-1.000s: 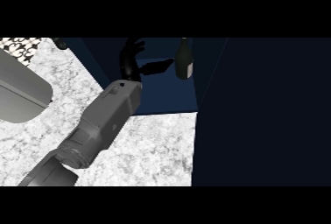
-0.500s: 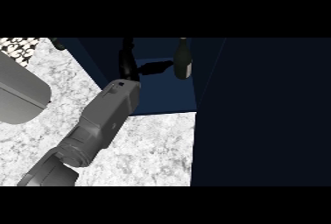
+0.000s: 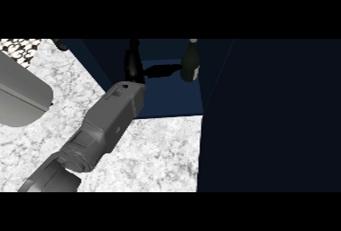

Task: Pick up the wine, place it into the cabinet and close the cabinet

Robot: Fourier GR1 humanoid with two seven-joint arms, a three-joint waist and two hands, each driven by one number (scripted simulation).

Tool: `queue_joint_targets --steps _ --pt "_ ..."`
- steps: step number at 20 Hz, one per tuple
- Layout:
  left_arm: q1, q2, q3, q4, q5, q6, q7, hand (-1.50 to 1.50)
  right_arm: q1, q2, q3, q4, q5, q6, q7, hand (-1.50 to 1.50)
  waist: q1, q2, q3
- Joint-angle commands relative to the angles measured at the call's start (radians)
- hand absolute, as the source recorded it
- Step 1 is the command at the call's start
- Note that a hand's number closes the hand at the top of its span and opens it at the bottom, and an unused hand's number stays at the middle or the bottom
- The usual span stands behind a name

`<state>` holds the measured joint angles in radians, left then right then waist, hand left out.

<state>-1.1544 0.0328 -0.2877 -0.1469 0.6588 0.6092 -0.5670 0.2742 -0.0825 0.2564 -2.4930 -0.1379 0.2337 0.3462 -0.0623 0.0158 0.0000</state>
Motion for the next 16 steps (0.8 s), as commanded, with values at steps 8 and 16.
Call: queue_joint_targets --steps 8,16 --pt "0.072 -0.014 0.032 -0.161 -0.005 -0.101 -0.094 -1.5 0.025 -0.043 -0.096 -0.165 -0.161 -0.004 0.098 -1.5 0.056 -0.02 0.001" --pt "0.219 -0.015 -0.002 -0.368 -0.025 -0.151 -0.074 -1.5 0.034 -0.026 -0.057 -0.196 -0.107 -0.039 0.12 -1.5 0.076 -0.028 0.0"
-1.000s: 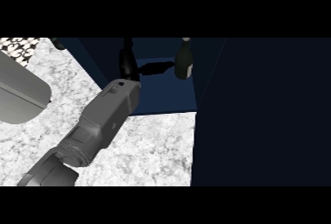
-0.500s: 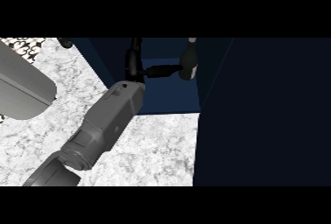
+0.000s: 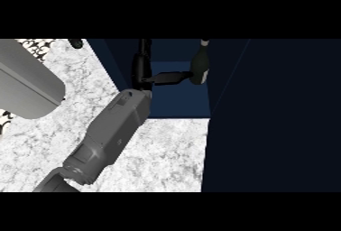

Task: Pick up the wine, place it into the cabinet and close the cabinet

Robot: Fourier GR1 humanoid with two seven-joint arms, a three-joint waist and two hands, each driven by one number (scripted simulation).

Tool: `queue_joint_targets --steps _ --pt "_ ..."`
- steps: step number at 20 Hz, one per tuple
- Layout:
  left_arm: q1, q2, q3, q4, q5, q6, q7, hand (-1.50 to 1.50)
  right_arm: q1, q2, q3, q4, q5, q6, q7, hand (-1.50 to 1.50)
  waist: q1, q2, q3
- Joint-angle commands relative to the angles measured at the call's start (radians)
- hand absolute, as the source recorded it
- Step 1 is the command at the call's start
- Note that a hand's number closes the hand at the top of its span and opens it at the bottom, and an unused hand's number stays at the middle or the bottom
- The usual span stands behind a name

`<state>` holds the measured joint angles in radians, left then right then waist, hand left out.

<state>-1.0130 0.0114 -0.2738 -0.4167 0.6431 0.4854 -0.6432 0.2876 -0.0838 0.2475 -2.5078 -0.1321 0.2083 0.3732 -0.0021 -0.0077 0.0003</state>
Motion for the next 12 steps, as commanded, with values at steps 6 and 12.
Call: queue_joint_targets --steps 6,12 --pt "0.211 0.02 -0.072 -0.314 -0.041 0.033 0.054 -1.5 0.047 -0.002 0.023 -0.21 -0.037 -0.041 0.08 -1.5 0.018 -0.009 0.0" --pt "0.317 0.059 -0.154 -0.612 -0.059 0.066 0.211 -1.5 0.036 -0.014 0.013 -0.163 -0.054 -0.029 0.051 -1.5 0.022 -0.008 0.001"
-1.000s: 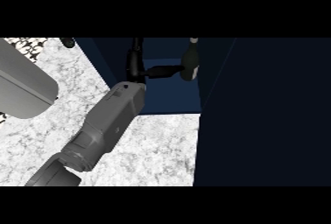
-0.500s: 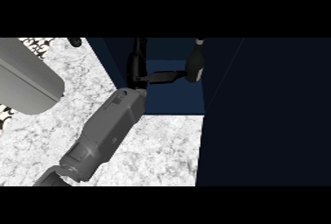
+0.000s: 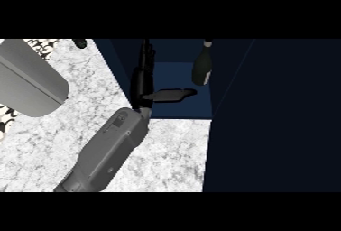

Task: Pick up the wine, place it into the cabinet and close the cabinet

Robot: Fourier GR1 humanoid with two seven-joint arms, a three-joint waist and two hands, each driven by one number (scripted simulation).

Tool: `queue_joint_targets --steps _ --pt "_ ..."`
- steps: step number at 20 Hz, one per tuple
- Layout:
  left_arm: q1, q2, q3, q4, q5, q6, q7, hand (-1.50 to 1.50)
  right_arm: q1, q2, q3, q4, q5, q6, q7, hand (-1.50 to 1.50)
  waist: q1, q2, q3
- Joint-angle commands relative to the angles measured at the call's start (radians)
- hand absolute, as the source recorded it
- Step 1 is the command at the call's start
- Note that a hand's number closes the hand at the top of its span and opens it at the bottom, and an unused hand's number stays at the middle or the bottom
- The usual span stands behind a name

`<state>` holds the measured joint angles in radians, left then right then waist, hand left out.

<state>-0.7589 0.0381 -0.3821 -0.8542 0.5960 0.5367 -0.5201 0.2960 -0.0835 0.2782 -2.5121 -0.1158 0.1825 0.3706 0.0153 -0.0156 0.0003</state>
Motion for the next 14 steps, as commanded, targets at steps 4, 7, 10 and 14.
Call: queue_joint_targets --steps 4,7,10,14 --pt "0.239 0.02 -0.117 -0.361 -0.038 0.061 0.087 -1.5 0.004 -0.012 0.02 -0.187 -0.026 -0.035 0.102 -1.5 0.002 0.002 0.0" --pt "0.334 0.059 -0.135 -0.49 -0.044 0.074 0.104 -1.5 -0.013 0.004 0.049 -0.2 -0.006 -0.066 0.127 -1.5 -0.002 0.004 -0.001" --pt "0.444 0.062 -0.224 -0.621 -0.1 0.133 0.101 -1.5 0.01 -0.032 0.023 -0.207 -0.048 -0.033 0.114 -1.5 -0.005 0.004 0.0" --pt "0.547 0.066 -0.264 -0.687 -0.132 0.123 0.068 -1.5 -0.068 -0.005 0.081 -0.214 0.031 -0.096 0.202 -1.5 -0.011 0.01 -0.001"
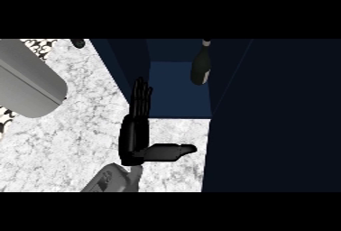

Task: Pick up the wine, place it into the cabinet and close the cabinet

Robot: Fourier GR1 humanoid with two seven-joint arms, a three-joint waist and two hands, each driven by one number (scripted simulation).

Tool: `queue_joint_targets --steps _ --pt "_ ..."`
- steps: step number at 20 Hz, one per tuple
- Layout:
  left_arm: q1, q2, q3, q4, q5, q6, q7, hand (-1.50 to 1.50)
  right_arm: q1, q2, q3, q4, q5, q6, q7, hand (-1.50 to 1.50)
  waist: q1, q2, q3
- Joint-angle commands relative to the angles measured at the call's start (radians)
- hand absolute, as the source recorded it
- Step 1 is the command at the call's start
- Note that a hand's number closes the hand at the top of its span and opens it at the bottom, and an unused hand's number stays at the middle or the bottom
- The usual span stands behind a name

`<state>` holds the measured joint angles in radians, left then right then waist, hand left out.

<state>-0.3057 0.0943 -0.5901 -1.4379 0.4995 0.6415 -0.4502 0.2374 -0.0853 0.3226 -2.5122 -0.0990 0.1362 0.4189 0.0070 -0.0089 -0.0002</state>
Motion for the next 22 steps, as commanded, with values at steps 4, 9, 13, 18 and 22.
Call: queue_joint_targets --steps 4,9,13,18,22 --pt "0.198 0.068 -0.064 -0.203 -0.053 0.004 -0.012 -1.5 0.023 -0.074 -0.018 -0.18 -0.074 0.038 0.109 1.5 -0.006 0.005 0.0" --pt "0.331 0.127 -0.094 -0.318 -0.063 0.02 -0.048 -1.5 0.094 -0.164 0.135 -0.192 -0.099 0.17 0.116 1.5 -0.001 -0.002 -0.001" --pt "0.384 0.201 -0.064 -0.409 -0.057 0.01 -0.025 -1.5 0.076 -0.163 0.241 -0.179 -0.09 0.186 0.13 1.5 0.004 0.002 -0.001" --pt "0.53 0.342 -0.011 -0.512 -0.008 -0.084 -0.048 -1.5 0.039 -0.121 0.408 -0.176 0.016 0.161 0.166 1.5 0.007 -0.003 -0.003" --pt "0.573 0.365 0.036 -0.558 0.017 -0.11 -0.065 -1.5 -0.064 -0.063 0.445 -0.146 0.053 0.123 0.208 1.5 0.01 0.001 -0.003"
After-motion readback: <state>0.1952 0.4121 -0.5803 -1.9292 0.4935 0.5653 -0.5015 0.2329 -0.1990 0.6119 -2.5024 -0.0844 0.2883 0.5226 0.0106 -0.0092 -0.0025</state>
